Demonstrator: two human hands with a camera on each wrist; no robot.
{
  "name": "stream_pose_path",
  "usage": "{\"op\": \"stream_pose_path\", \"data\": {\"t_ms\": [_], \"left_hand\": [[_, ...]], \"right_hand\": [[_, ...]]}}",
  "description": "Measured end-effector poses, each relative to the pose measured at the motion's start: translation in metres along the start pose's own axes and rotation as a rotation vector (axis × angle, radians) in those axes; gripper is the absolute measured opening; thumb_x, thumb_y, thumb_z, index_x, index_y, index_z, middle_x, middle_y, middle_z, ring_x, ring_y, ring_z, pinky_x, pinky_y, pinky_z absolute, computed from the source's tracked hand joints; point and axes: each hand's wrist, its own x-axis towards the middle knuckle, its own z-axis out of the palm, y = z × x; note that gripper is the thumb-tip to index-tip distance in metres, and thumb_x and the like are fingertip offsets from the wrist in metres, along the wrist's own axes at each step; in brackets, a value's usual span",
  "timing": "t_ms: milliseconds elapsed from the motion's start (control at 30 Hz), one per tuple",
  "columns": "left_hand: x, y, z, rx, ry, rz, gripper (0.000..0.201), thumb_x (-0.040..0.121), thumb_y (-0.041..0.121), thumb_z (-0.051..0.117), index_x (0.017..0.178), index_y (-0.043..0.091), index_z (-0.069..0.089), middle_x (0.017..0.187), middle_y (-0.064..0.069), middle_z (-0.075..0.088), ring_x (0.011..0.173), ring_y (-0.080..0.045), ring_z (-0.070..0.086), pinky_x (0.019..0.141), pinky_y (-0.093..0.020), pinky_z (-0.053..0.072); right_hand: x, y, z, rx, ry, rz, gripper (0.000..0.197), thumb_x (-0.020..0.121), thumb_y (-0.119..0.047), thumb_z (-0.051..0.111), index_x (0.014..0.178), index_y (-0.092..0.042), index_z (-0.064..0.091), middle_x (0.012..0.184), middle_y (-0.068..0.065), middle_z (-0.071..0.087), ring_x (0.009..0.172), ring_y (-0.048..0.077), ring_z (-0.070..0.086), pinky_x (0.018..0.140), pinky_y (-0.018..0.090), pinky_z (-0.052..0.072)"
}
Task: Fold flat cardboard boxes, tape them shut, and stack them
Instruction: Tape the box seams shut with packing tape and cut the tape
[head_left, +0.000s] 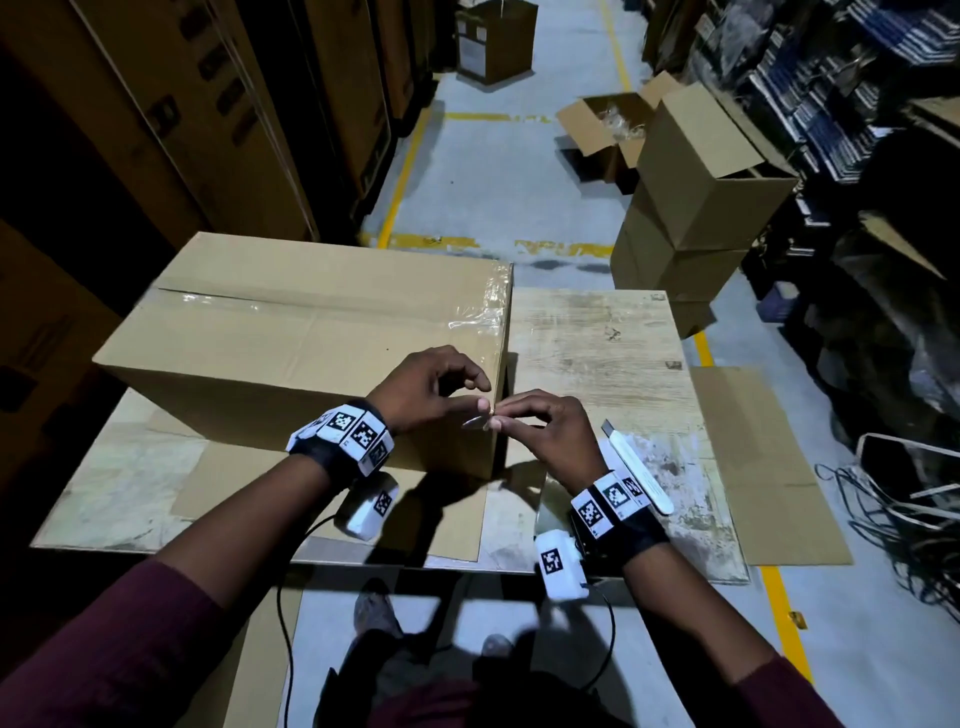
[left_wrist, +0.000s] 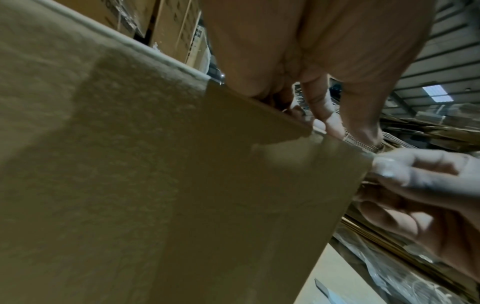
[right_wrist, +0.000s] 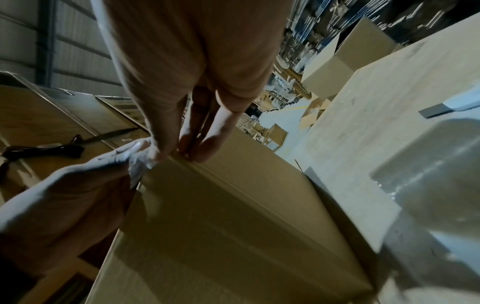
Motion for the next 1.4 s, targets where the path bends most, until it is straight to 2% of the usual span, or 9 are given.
{"op": "stream_pose_path", "data": {"t_ms": [167, 400, 533, 633, 767, 967, 1067, 1200, 1400], "left_hand": [[0.001, -0.002, 0.001, -0.009, -0.021, -0.013, 0.028, 0.074, 0.029, 0.088, 0.097, 0.024, 0.073, 0.093, -0.001, 0.064, 0.085, -0.020, 0.064, 0.079, -0.036, 0.052], [-0.002, -0.004, 0.014, 0.278, 0.090, 0.041, 0.044, 0.066, 0.035, 0.092, 0.100, 0.020, 0.069, 0.088, 0.004, 0.055, 0.084, -0.019, 0.054, 0.070, -0.027, 0.036], [-0.006, -0.010, 0.029, 0.474, 0.153, 0.066, 0.057, 0.060, 0.049, 0.091, 0.101, 0.021, 0.061, 0.094, 0.001, 0.056, 0.088, -0.026, 0.055, 0.074, -0.033, 0.034], [-0.006, -0.009, 0.032, 0.624, 0.137, 0.075, 0.068, 0.054, 0.062, 0.087, 0.103, 0.024, 0.058, 0.098, 0.001, 0.056, 0.088, -0.025, 0.055, 0.074, -0.033, 0.032], [-0.009, -0.002, 0.041, 0.677, 0.238, 0.030, 0.066, 0.065, 0.086, 0.057, 0.096, 0.028, 0.055, 0.093, 0.006, 0.053, 0.083, -0.017, 0.049, 0.074, -0.033, 0.034], [-0.006, 0.007, 0.053, 0.696, 0.306, -0.093, 0.034, 0.075, 0.056, 0.053, 0.094, 0.027, 0.052, 0.092, 0.006, 0.049, 0.085, -0.020, 0.050, 0.073, -0.034, 0.031], [-0.012, 0.005, 0.045, 0.641, 0.276, -0.059, 0.033, 0.075, 0.052, 0.055, 0.099, 0.028, 0.053, 0.094, 0.006, 0.050, 0.087, -0.019, 0.051, 0.076, -0.035, 0.035], [-0.044, -0.019, 0.009, 0.679, 0.167, 0.074, 0.039, 0.077, 0.046, 0.058, 0.112, 0.028, 0.059, 0.100, 0.002, 0.052, 0.092, -0.021, 0.052, 0.081, -0.037, 0.037], [-0.134, -0.063, -0.043, 0.598, 0.421, 0.027, 0.033, 0.073, 0.029, 0.055, 0.102, 0.023, 0.068, 0.102, -0.001, 0.056, 0.099, -0.031, 0.055, 0.087, -0.041, 0.037]], "right_hand": [[0.004, 0.005, 0.011, -0.132, 0.087, -0.122, 0.011, 0.075, -0.005, 0.087, 0.076, -0.010, 0.077, 0.080, -0.005, 0.071, 0.078, 0.009, 0.068, 0.067, 0.020, 0.053], [0.007, 0.017, 0.021, -0.224, 0.027, -0.065, 0.020, 0.075, -0.002, 0.084, 0.075, -0.007, 0.065, 0.080, 0.001, 0.062, 0.074, 0.015, 0.062, 0.061, 0.029, 0.057], [0.019, 0.022, -0.005, -0.360, -0.202, 0.037, 0.021, 0.079, 0.005, 0.074, 0.081, -0.016, 0.070, 0.084, -0.004, 0.070, 0.082, 0.010, 0.068, 0.074, 0.030, 0.055], [0.042, 0.012, -0.024, -0.323, 0.091, 0.017, 0.029, 0.084, 0.009, 0.062, 0.086, -0.019, 0.069, 0.085, -0.008, 0.071, 0.082, -0.006, 0.065, 0.078, 0.013, 0.048], [0.105, -0.009, -0.030, -0.362, 0.233, -0.080, 0.020, 0.090, -0.011, 0.068, 0.110, -0.014, 0.065, 0.109, 0.003, 0.070, 0.102, 0.009, 0.064, 0.088, 0.033, 0.054], [0.201, -0.024, -0.002, -0.723, -0.233, 0.001, 0.090, 0.092, -0.049, 0.067, 0.159, -0.010, 0.021, 0.165, 0.015, 0.022, 0.153, 0.029, 0.019, 0.122, 0.041, 0.022], [0.212, -0.020, 0.009, -0.859, -0.334, 0.027, 0.073, 0.094, -0.053, 0.063, 0.146, -0.006, 0.043, 0.147, 0.018, 0.045, 0.137, 0.035, 0.040, 0.106, 0.040, 0.036], [0.187, -0.006, 0.008, -0.761, -0.160, 0.022, 0.063, 0.092, -0.055, 0.066, 0.137, -0.012, 0.056, 0.124, 0.019, 0.054, 0.122, 0.037, 0.048, 0.095, 0.038, 0.041], [0.088, -0.012, 0.046, -0.462, 0.121, 0.026, 0.045, 0.083, -0.043, 0.080, 0.111, -0.011, 0.065, 0.104, 0.006, 0.059, 0.091, 0.016, 0.058, 0.075, 0.024, 0.042]]}}
